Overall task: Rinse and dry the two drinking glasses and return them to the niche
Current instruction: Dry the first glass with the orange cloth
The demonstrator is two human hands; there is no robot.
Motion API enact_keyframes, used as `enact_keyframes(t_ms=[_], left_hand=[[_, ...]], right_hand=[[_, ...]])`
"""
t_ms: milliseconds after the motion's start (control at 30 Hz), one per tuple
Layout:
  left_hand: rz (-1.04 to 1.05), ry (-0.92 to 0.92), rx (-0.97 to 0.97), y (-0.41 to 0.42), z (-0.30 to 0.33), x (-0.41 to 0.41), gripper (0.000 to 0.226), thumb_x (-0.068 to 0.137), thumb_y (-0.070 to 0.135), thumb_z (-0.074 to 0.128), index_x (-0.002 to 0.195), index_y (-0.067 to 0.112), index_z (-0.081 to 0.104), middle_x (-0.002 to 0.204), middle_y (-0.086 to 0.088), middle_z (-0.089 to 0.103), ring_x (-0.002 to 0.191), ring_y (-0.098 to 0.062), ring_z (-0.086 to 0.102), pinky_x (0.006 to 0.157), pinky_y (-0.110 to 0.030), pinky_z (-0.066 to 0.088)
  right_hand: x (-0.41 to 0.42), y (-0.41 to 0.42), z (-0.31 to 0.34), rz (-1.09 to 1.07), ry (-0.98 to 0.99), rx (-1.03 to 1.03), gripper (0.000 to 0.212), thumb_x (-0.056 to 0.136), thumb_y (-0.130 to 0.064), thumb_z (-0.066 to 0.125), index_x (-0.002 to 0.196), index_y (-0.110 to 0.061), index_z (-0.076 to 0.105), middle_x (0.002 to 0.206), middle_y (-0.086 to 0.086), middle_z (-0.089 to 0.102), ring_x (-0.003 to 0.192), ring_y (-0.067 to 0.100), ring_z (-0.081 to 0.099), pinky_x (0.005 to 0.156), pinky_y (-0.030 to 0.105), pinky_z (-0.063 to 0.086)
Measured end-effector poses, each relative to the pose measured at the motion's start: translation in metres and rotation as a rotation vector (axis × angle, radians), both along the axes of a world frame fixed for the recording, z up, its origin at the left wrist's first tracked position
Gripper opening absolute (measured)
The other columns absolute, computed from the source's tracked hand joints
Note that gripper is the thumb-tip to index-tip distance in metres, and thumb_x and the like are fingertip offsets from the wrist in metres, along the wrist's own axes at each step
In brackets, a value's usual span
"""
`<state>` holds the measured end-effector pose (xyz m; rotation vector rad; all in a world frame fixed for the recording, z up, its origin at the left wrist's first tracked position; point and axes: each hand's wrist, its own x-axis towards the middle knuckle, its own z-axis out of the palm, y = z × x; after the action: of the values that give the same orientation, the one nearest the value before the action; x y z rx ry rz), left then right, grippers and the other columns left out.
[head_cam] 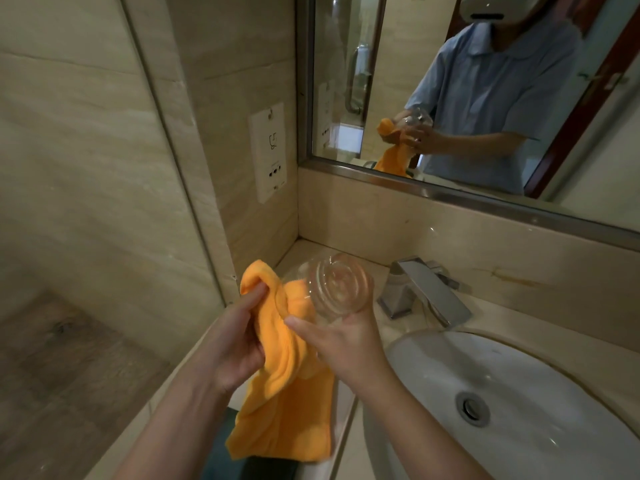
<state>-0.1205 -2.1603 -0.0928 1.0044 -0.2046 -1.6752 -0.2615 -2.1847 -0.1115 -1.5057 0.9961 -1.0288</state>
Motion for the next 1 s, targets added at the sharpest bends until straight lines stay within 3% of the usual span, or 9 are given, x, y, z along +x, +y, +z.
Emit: enact_keyframes(t_ms=[333, 433, 533, 633, 733, 800, 900, 933, 1000], left_hand=[[0.024, -0.197, -0.147, 0.012, -0.002, 0.0, 0.026, 0.089, 0.025, 0.049, 0.094, 0.005, 0.063, 0.07, -0.01, 0.073, 0.061, -0.018, 0.071, 0.05, -0.027, 0.057], [0.099, -0.253, -0.175, 0.014, -0.004, 0.002, 0.019, 0.092, 0.017, 0.046, 0.087, 0.008, 0.061, 0.066, -0.005, 0.073, 0.06, -0.014, 0.07, 0.051, -0.026, 0.057], [0.255, -0.305, -0.213, 0.02, -0.004, 0.018, 0.017, 0.092, 0.016, 0.045, 0.084, 0.013, 0.06, 0.064, 0.0, 0.072, 0.06, -0.01, 0.07, 0.055, -0.027, 0.059], [0.117, -0.705, -0.275, 0.03, -0.014, 0.028, 0.021, 0.093, 0.019, 0.046, 0.086, 0.013, 0.064, 0.069, -0.003, 0.073, 0.065, -0.014, 0.07, 0.062, -0.035, 0.057], [-0.092, -1.289, -0.417, 0.036, -0.043, 0.023, 0.017, 0.079, 0.025, 0.057, 0.092, 0.022, 0.068, 0.086, 0.001, 0.071, 0.079, -0.016, 0.067, 0.075, -0.034, 0.052], [-0.362, -1.675, -0.584, 0.034, -0.075, 0.017, 0.041, 0.06, 0.01, 0.058, 0.099, 0.021, 0.065, 0.093, 0.004, 0.067, 0.082, -0.018, 0.066, 0.078, -0.024, 0.048], [-0.579, -2.06, -0.404, 0.034, -0.1, 0.0, 0.077, 0.053, 0.028, 0.056, 0.128, 0.014, 0.041, 0.105, -0.001, 0.068, 0.095, -0.018, 0.068, 0.082, -0.026, 0.05], [-0.643, -2.052, -0.315, 0.033, -0.094, -0.003, 0.086, 0.063, 0.03, 0.051, 0.14, 0.005, 0.022, 0.13, -0.007, 0.056, 0.119, -0.022, 0.056, 0.096, -0.036, 0.044], [-0.615, -2.018, -0.261, 0.03, -0.081, -0.008, 0.101, 0.076, 0.046, 0.048, 0.136, 0.006, -0.023, 0.153, 0.002, -0.01, 0.142, -0.018, -0.004, 0.115, -0.046, 0.008]], right_hand=[[0.012, -0.004, 0.001, -0.038, -0.141, 0.156, 0.056, 0.062, -0.015, 0.086, 0.098, -0.046, 0.057, 0.108, -0.007, 0.067, 0.105, 0.009, 0.063, 0.093, 0.035, 0.051], [0.014, -0.001, 0.005, -0.085, -0.317, 0.388, 0.068, 0.064, -0.01, 0.082, 0.117, -0.035, 0.05, 0.115, -0.004, 0.064, 0.104, 0.014, 0.063, 0.085, 0.032, 0.053], [0.0, -0.003, 0.012, -0.111, -0.476, 0.644, 0.053, 0.062, -0.026, 0.075, 0.112, -0.027, 0.056, 0.116, -0.002, 0.062, 0.104, 0.013, 0.06, 0.086, 0.029, 0.05], [-0.019, -0.004, 0.013, -0.124, -0.605, 0.808, 0.041, 0.06, -0.035, 0.068, 0.098, -0.024, 0.057, 0.123, 0.004, 0.056, 0.115, 0.026, 0.055, 0.111, 0.041, 0.032], [-0.029, 0.003, 0.017, -0.124, -0.781, 0.966, 0.066, 0.061, -0.04, 0.068, 0.119, -0.016, 0.05, 0.124, 0.013, 0.058, 0.101, 0.03, 0.063, 0.105, 0.05, 0.032], [-0.035, 0.011, 0.021, -0.106, -0.862, 1.048, 0.077, 0.06, -0.043, 0.07, 0.126, -0.011, 0.046, 0.112, 0.018, 0.064, 0.093, 0.034, 0.066, 0.097, 0.055, 0.037], [-0.049, 0.026, 0.028, -0.055, -0.919, 1.155, 0.087, 0.055, -0.048, 0.071, 0.123, 0.001, 0.047, 0.095, 0.02, 0.068, 0.078, 0.034, 0.072, 0.086, 0.056, 0.042], [-0.056, 0.032, 0.031, -0.051, -0.927, 1.174, 0.086, 0.055, -0.05, 0.07, 0.12, 0.003, 0.05, 0.091, 0.021, 0.069, 0.074, 0.034, 0.072, 0.086, 0.057, 0.042], [-0.07, 0.042, 0.034, -0.059, -0.951, 1.171, 0.083, 0.054, -0.053, 0.071, 0.109, 0.007, 0.059, 0.092, 0.022, 0.069, 0.074, 0.033, 0.072, 0.088, 0.057, 0.044]])
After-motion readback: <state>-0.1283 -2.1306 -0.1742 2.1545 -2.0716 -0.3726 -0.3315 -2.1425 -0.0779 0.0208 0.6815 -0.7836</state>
